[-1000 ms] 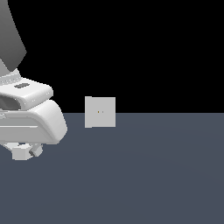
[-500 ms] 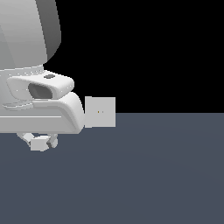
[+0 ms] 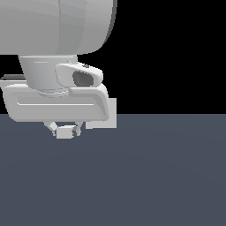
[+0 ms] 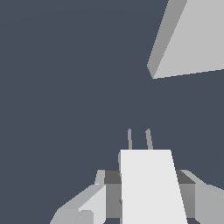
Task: Plug the charger into the wall socket.
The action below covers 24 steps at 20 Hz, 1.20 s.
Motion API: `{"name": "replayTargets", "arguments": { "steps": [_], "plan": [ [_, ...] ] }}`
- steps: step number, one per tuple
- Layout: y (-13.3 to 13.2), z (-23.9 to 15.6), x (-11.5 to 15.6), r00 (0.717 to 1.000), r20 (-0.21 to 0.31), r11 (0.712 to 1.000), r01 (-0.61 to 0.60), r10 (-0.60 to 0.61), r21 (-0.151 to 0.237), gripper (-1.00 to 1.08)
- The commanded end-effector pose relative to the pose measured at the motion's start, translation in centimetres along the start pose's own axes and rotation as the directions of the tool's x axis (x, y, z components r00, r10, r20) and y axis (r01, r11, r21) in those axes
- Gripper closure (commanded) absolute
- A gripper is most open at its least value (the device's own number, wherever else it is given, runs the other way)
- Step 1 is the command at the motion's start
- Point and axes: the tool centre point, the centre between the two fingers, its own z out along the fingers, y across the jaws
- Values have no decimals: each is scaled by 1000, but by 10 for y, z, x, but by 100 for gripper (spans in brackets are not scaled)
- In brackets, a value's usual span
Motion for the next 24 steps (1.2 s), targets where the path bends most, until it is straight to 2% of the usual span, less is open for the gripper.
{"name": "replayTargets", "arguments": {
  "steps": [1,11,24],
  "plan": [
    [10,-4,6,1000,-2,1000,20,-20,10,108],
    [42,-13,24,997,-5,996,78,-78,38,108],
    [71,-21,43,991,-6,989,131,-131,68,108]
  ]
}}
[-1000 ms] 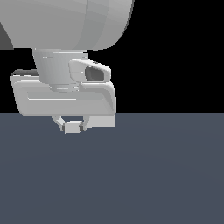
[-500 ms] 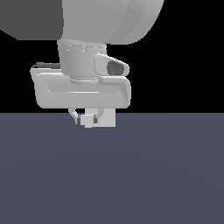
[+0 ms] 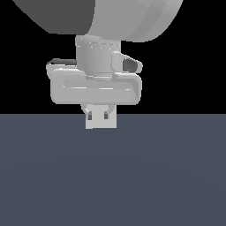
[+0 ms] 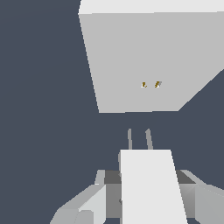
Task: Plug the charger into the wall socket.
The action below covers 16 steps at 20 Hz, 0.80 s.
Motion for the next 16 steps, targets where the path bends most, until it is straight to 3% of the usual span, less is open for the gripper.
{"name": "replayTargets", "arguments": {
  "steps": [1,16],
  "plan": [
    [4,-1,3,1000,0,1000,9,-9,6,108],
    [17,-4,9,999,5,999,32,-32,21,108]
  ]
}}
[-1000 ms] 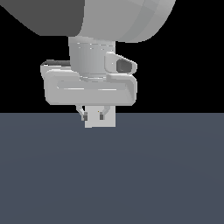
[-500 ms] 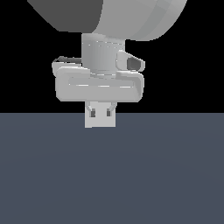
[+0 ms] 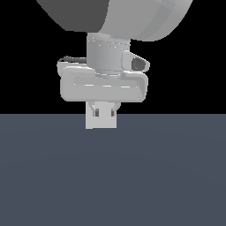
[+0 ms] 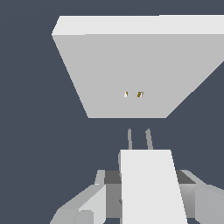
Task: Plug the charger into the wall socket.
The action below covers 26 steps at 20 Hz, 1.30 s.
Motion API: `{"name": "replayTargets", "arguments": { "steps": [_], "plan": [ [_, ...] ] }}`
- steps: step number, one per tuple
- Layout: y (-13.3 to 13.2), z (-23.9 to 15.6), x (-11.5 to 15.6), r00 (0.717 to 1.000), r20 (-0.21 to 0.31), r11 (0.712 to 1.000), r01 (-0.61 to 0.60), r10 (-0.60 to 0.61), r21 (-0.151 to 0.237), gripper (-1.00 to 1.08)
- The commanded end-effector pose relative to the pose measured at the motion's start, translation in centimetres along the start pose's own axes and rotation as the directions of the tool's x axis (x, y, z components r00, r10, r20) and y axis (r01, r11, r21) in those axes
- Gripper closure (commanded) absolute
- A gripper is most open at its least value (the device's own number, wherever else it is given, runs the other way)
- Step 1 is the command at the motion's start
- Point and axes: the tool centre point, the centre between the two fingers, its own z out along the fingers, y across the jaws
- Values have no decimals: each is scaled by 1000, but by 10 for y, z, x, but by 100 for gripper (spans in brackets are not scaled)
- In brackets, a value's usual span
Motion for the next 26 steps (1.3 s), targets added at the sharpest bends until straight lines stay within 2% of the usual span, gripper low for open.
{"name": "replayTargets", "arguments": {
  "steps": [1,8,19,26],
  "plan": [
    [0,0,0,1000,0,1000,2,-2,1,108],
    [0,2,3,1000,0,1000,0,0,1,108],
    [0,19,36,1000,0,1000,-1,1,2,108],
    [0,24,44,1000,1,1000,1,-1,1,108]
  ]
}}
